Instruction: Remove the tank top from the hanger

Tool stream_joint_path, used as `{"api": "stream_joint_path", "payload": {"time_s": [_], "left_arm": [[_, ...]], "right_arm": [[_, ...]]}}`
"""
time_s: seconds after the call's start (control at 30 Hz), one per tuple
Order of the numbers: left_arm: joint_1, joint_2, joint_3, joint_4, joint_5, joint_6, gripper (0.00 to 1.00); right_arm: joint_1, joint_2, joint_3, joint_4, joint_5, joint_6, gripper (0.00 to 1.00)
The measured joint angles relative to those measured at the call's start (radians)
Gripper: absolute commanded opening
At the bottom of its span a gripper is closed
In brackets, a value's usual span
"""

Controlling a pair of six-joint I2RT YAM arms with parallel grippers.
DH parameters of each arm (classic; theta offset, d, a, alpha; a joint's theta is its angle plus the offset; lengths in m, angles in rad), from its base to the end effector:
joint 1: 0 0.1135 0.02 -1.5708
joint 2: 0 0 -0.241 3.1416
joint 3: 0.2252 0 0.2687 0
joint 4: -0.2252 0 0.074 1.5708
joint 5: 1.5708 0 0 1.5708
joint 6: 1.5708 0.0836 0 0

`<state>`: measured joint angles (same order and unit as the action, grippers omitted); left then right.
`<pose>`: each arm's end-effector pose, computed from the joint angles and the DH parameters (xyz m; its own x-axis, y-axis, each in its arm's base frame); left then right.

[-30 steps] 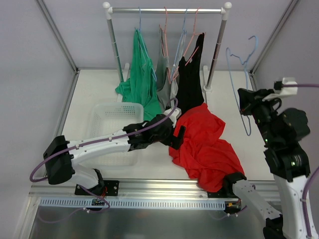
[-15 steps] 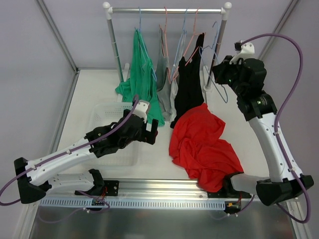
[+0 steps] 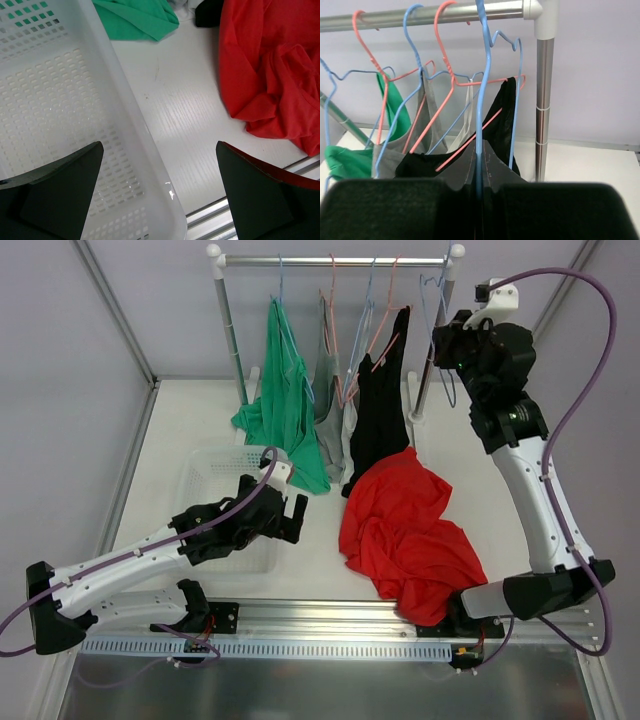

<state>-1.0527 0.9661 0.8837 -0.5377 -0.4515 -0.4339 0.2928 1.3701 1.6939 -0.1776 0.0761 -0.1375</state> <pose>0.1656 -0.2168 0.2633 -0.5158 0.1411 -0.8450 0.4287 0.8964 -0.1121 0.3435 0.0969 0.5128 0.1677 -0.0922 -0.9815 -0.1946 0.9729 -0.1246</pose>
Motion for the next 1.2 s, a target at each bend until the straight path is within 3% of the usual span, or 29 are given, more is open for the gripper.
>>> {"api": "stream_joint_path", "payload": {"time_s": [0.27, 0.6, 0.67, 0.73, 0.83, 1.07, 1.2], "left_arm": [[0.0, -0.025, 0.0, 0.0, 0.006, -0.005, 0.99], [0.0, -0.08, 0.0, 0.001, 0.074, 0.005, 0.99], [0.0, -0.073, 0.001, 0.003, 0.093, 0.01, 0.99], [0.0, -0.053, 0.011, 0.006, 0.121, 0.021, 0.99], [0.0, 0.008, 0.06, 0.019, 0.17, 0.041, 0.99], [0.0, 0.224, 0.24, 0.118, 0.328, 0.123, 0.99], [-0.011, 0.426, 0.36, 0.168, 0.433, 0.183, 0.99]], "right_arm": [[-0.023, 0.174, 0.017, 0.07, 0.006, -0.019, 0.0], [-0.043, 0.169, -0.15, 0.218, -0.003, 0.028, 0.01], [-0.048, 0.153, -0.182, 0.25, -0.012, 0.043, 0.4], [-0.053, 0.136, -0.211, 0.253, -0.017, 0.06, 0.73], [-0.061, 0.112, -0.253, 0.245, -0.028, 0.071, 0.99], [-0.098, -0.063, -0.357, 0.124, -0.018, 0.079, 0.99], [-0.126, -0.312, -0.435, -0.053, 0.046, 0.079, 1.0]]}}
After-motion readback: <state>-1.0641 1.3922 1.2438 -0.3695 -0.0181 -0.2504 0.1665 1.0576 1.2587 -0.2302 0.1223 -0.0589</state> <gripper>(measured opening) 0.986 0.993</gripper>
